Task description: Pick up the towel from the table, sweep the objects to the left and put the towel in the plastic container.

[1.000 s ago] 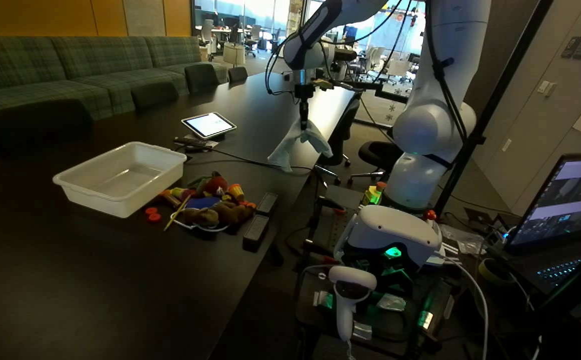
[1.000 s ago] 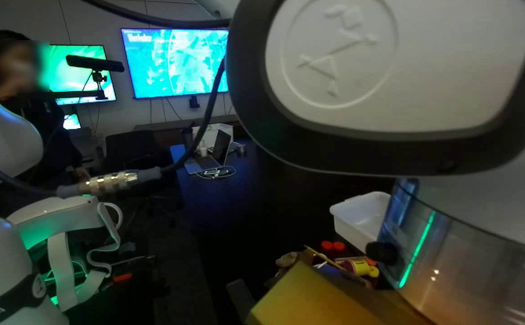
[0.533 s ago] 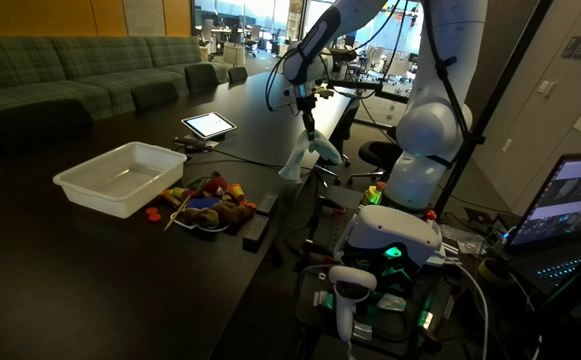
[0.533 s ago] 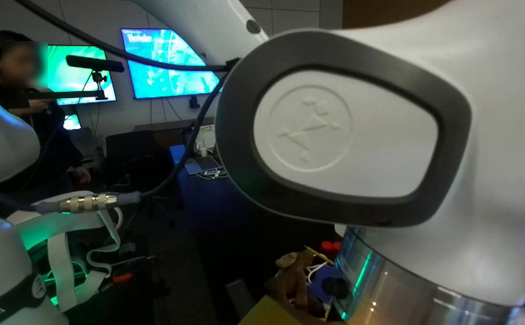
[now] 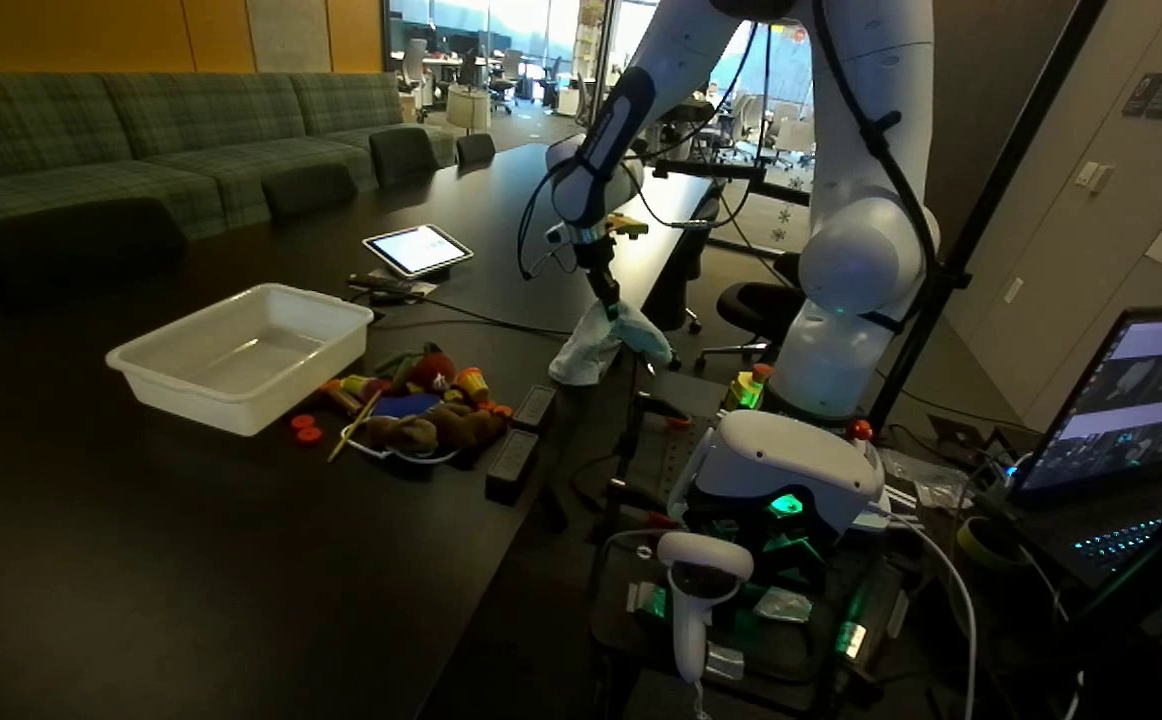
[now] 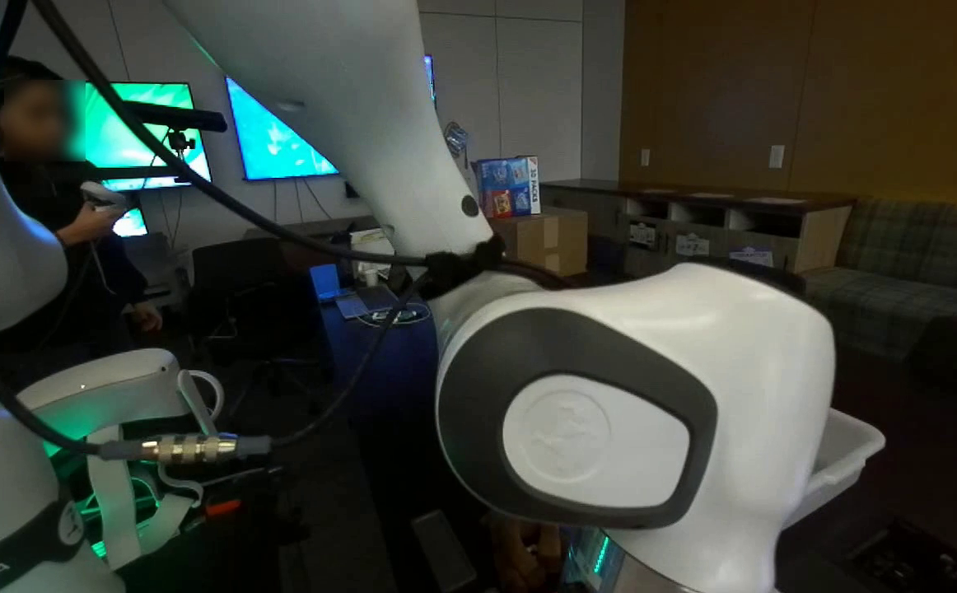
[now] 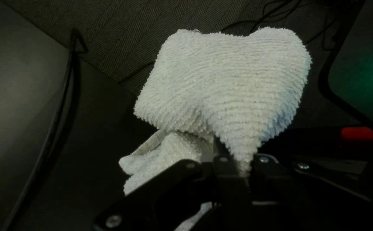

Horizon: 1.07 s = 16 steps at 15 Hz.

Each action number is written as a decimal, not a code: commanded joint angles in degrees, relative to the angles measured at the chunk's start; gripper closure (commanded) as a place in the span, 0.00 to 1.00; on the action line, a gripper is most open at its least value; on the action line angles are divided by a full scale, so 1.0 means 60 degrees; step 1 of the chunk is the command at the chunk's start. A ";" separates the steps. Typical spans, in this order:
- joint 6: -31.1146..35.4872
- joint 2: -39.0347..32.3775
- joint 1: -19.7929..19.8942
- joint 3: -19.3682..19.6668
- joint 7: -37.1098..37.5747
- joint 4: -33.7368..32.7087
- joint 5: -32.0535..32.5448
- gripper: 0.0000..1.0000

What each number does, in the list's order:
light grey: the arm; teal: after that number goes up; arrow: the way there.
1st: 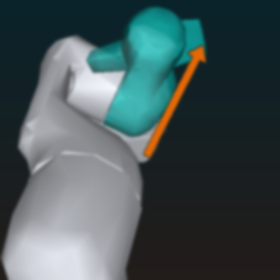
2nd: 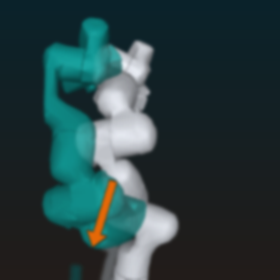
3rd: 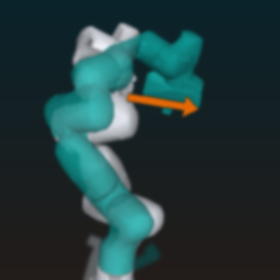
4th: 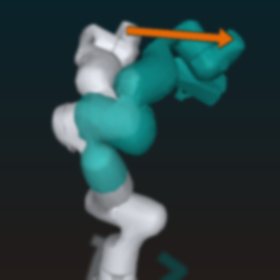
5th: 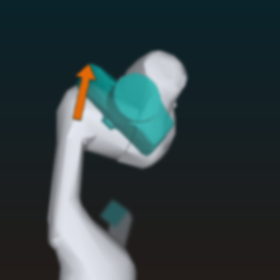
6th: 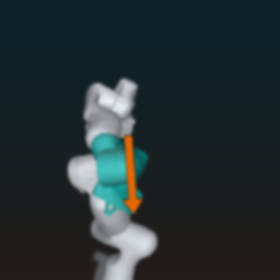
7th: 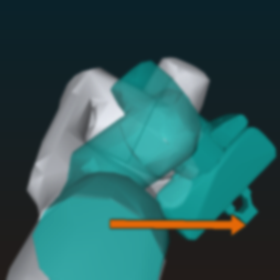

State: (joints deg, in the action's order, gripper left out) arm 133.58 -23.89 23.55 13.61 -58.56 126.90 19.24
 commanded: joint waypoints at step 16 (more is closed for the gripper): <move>0.2578 -0.0548 -0.2072 -0.0469 0.0111 0.2641 0.3091 0.93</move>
State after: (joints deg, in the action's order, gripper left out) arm 147.94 -28.86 13.04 11.80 -58.63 139.25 34.97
